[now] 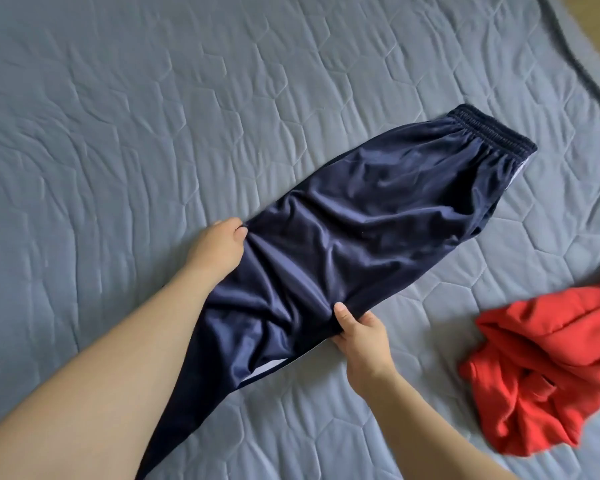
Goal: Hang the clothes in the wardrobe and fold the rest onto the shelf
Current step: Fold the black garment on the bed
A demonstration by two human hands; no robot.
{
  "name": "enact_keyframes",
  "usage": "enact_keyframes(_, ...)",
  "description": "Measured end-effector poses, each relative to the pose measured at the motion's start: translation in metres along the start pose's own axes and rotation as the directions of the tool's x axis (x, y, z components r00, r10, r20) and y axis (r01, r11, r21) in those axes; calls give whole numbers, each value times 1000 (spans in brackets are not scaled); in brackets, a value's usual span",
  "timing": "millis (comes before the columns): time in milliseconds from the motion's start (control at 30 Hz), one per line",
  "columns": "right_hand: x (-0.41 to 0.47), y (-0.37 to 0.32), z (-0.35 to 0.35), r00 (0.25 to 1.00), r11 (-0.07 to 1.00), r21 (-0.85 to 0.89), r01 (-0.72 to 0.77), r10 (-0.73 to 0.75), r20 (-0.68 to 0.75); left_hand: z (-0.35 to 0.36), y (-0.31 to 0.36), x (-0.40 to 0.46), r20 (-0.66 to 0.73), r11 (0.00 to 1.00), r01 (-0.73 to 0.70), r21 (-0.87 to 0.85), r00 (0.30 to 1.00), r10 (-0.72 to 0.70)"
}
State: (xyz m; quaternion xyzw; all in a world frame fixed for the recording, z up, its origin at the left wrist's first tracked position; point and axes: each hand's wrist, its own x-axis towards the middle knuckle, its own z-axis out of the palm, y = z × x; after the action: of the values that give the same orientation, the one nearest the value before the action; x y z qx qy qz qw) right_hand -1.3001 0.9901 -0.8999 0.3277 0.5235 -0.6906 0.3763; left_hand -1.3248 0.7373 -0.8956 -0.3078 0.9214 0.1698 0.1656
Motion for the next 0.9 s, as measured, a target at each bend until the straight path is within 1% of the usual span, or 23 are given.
enact_keyframes(67, 1, 3, 5, 998, 1000, -12, 4, -5, -59, 2, 4, 3, -54, 999, -7, 54, 998, 10)
enact_keyframes(133, 5, 5, 7, 992, 999, -43, 2, -7, -128, 5, 9, -4, -176, 989, -16, 149, 983, 43)
enact_keyframes(167, 7, 7, 9, 988, 998, -69, 6, -17, -156, 8, 10, -9, -232, 972, -43, 230, 968, 98)
enact_keyframes(200, 8, 8, 9, 984, 996, -91, 16, -32, -175, 10, 9, -14, -254, 947, -87, 310, 952, 171)
enact_keyframes(233, 9, 9, 9, 981, 994, -103, 25, -44, -187, 12, 7, -18, -253, 919, -137, 369, 937, 241)
enact_keyframes(267, 10, 10, 9, 978, 993, -111, 34, -56, -202, 11, 5, -22, -221, 898, -176, 404, 933, 283)
enact_keyframes(333, 10, 10, 9, 966, 991, -130, 37, -69, -251, 8, 1, -24, -147, 874, -216, 435, 941, 306)
enact_keyframes(367, 10, 10, 10, 960, 991, -133, 35, -70, -269, 5, 0, -22, -120, 885, -207, 418, 952, 280)
enact_keyframes(400, 8, 10, 12, 957, 990, -133, 41, -77, -279, 2, -1, -20, -134, 915, -181, 361, 961, 243)
enact_keyframes(467, 4, 12, 17, 954, 991, -115, 62, -93, -283, -3, -2, -12, -138, 980, -110, 165, 982, 133)
enact_keyframes(500, 2, 13, 19, 957, 994, -86, 71, -92, -276, -3, -5, -10, -134, 993, -99, 65, 985, 107)
enact_keyframes(567, -4, 15, 21, 975, 998, 27, 63, -56, -213, -3, -12, -15, -150, 989, -139, -42, 980, 131)
enact_keyframes(633, -13, 20, 22, 995, 994, 112, 10, 1, -100, -2, -24, -30, -199, 984, -177, -22, 965, 170)
enact_keyframes(667, -20, 25, 23, 998, 993, 116, -17, 23, -54, -2, -32, -41, -204, 984, -175, 14, 963, 174)
enact_keyframes(733, -31, 38, 24, 999, 993, 105, -50, 50, 1, 0, -47, -60, -145, 987, -128, 100, 979, 142)
enact_keyframes(800, -39, 47, 28, 998, 991, 120, -55, 51, 33, 5, -58, -70, -80, 980, -85, 181, 992, 101)
enact_keyframes(867, -43, 52, 36, 999, 989, 142, -39, 36, 27, 6, -61, -71, -80, 975, -84, 204, 992, 102)
enact_keyframes(900, -43, 54, 38, 1000, 989, 146, -23, 24, -1, 5, -60, -68, -80, 979, -72, 193, 993, 89)
